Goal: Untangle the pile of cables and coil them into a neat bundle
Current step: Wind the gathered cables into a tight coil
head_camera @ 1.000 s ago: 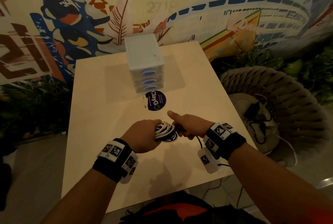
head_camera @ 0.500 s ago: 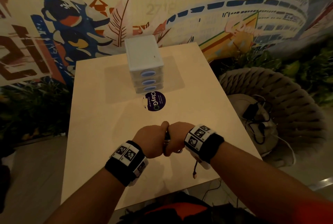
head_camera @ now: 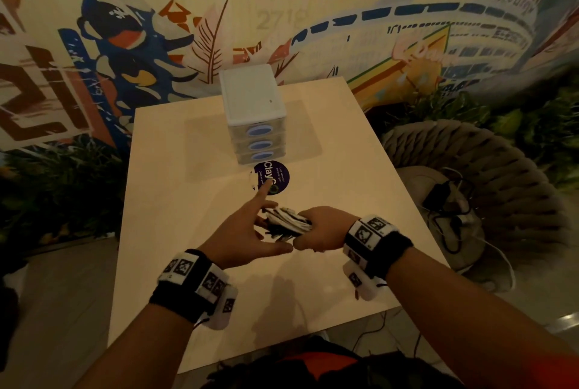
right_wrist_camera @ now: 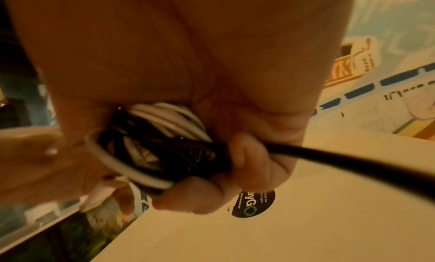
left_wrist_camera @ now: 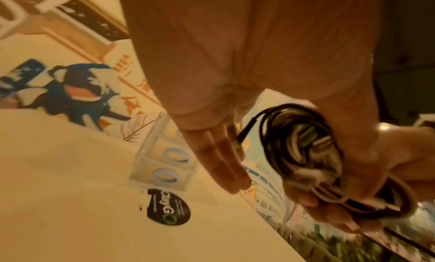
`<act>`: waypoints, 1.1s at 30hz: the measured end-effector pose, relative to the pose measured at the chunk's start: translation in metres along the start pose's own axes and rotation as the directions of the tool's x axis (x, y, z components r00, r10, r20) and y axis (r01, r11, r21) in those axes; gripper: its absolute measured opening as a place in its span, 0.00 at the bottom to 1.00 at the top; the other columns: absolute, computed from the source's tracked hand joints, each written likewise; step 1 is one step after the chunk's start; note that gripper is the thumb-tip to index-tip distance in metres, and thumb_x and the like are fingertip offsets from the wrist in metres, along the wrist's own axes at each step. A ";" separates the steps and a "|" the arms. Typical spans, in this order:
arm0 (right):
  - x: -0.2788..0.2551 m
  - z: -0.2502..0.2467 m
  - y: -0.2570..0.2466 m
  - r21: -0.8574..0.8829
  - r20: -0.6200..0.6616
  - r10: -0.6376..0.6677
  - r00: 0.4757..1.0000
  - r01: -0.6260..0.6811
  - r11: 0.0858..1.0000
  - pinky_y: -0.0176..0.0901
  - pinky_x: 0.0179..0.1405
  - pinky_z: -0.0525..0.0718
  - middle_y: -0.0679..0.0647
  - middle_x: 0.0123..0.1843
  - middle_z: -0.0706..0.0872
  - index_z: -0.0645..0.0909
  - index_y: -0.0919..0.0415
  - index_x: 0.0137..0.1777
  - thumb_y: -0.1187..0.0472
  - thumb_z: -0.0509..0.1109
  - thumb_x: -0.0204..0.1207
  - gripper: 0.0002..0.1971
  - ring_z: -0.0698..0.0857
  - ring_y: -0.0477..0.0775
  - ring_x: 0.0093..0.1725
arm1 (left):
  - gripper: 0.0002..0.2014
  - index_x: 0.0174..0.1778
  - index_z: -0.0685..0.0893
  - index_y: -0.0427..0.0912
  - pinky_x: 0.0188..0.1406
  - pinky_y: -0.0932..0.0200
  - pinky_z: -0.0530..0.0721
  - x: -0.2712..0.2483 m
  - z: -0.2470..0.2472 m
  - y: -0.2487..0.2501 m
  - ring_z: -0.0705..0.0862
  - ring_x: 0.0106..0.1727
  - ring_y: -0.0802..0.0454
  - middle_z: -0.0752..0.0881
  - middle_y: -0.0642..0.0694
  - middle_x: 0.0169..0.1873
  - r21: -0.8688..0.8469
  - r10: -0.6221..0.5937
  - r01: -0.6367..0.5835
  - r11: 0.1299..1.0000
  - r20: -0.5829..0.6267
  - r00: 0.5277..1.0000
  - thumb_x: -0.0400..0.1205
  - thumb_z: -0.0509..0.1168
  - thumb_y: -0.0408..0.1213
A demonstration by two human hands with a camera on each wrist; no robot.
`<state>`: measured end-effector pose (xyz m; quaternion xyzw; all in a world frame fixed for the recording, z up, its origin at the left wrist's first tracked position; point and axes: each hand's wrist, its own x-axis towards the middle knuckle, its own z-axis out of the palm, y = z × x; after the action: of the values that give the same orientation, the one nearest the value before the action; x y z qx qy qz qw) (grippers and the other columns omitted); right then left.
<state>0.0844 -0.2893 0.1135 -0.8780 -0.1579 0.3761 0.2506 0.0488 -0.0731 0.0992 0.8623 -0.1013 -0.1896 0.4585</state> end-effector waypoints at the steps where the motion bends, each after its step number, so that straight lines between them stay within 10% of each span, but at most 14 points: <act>1: -0.002 -0.003 0.003 0.050 -0.020 -0.028 0.999 0.029 0.998 0.43 0.41 0.84 0.52 0.37 0.89 0.83 0.52 0.52 0.52 0.74 0.76 0.09 0.86 0.51 0.35 | 0.62 0.86 0.45 0.73 0.57 0.57 0.88 -0.002 0.000 -0.001 0.84 0.61 0.64 0.75 0.65 0.73 -0.067 -0.011 0.009 0.998 -0.026 1.000 0.67 0.84 0.59; 7: -0.005 -0.008 -0.001 0.239 -0.048 -0.145 0.988 0.152 0.959 0.46 0.41 0.86 0.62 0.44 0.91 0.85 0.58 0.56 0.55 0.74 0.75 0.12 0.86 0.50 0.35 | 0.34 0.75 0.79 0.54 0.69 0.42 0.85 -0.003 0.014 0.009 0.87 0.66 0.55 0.89 0.54 0.64 -0.297 0.077 -0.112 0.948 -0.129 0.989 0.73 0.81 0.54; 15: -0.015 -0.005 -0.013 0.538 -0.020 -0.216 0.976 0.193 0.821 0.45 0.40 0.82 0.54 0.34 0.86 0.86 0.67 0.47 0.50 0.73 0.63 0.20 0.84 0.52 0.35 | 0.54 0.79 0.70 0.37 0.60 0.47 0.87 -0.001 0.032 0.026 0.84 0.71 0.39 0.85 0.38 0.70 -0.723 0.094 -0.171 0.669 -0.146 0.985 0.61 0.87 0.54; 22: -0.013 -0.008 -0.017 0.575 -0.010 -0.298 0.955 0.249 0.780 0.61 0.46 0.80 0.79 0.46 0.84 0.82 0.80 0.56 0.50 0.73 0.64 0.31 0.83 0.65 0.43 | 0.36 0.62 0.82 0.32 0.54 0.29 0.88 0.012 0.043 0.048 0.88 0.61 0.30 0.89 0.32 0.59 -0.812 -0.044 -0.184 0.554 -0.249 0.967 0.66 0.85 0.51; 26: -0.014 -0.009 -0.019 0.521 0.044 -0.325 0.945 0.256 0.815 0.54 0.43 0.80 0.65 0.43 0.88 0.84 0.78 0.55 0.61 0.70 0.74 0.18 0.85 0.58 0.39 | 0.29 0.59 0.79 0.25 0.35 0.31 0.89 0.013 0.043 0.048 0.89 0.47 0.24 0.89 0.26 0.53 -0.788 -0.093 -0.177 0.590 -0.284 0.954 0.71 0.79 0.42; 33: -0.015 -0.005 -0.007 0.405 0.124 -0.212 0.970 0.145 0.903 0.50 0.45 0.90 0.56 0.47 0.93 0.85 0.58 0.63 0.53 0.78 0.79 0.16 0.93 0.55 0.44 | 0.20 0.52 0.81 0.33 0.51 0.44 0.89 0.011 0.028 0.051 0.89 0.47 0.37 0.89 0.37 0.43 -0.584 -0.024 -0.305 0.752 -0.487 0.873 0.72 0.83 0.35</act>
<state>0.0771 -0.2919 0.1290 -0.7575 -0.1794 0.4467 0.4410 0.0473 -0.1264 0.1251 0.6602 0.0163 0.0360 0.7501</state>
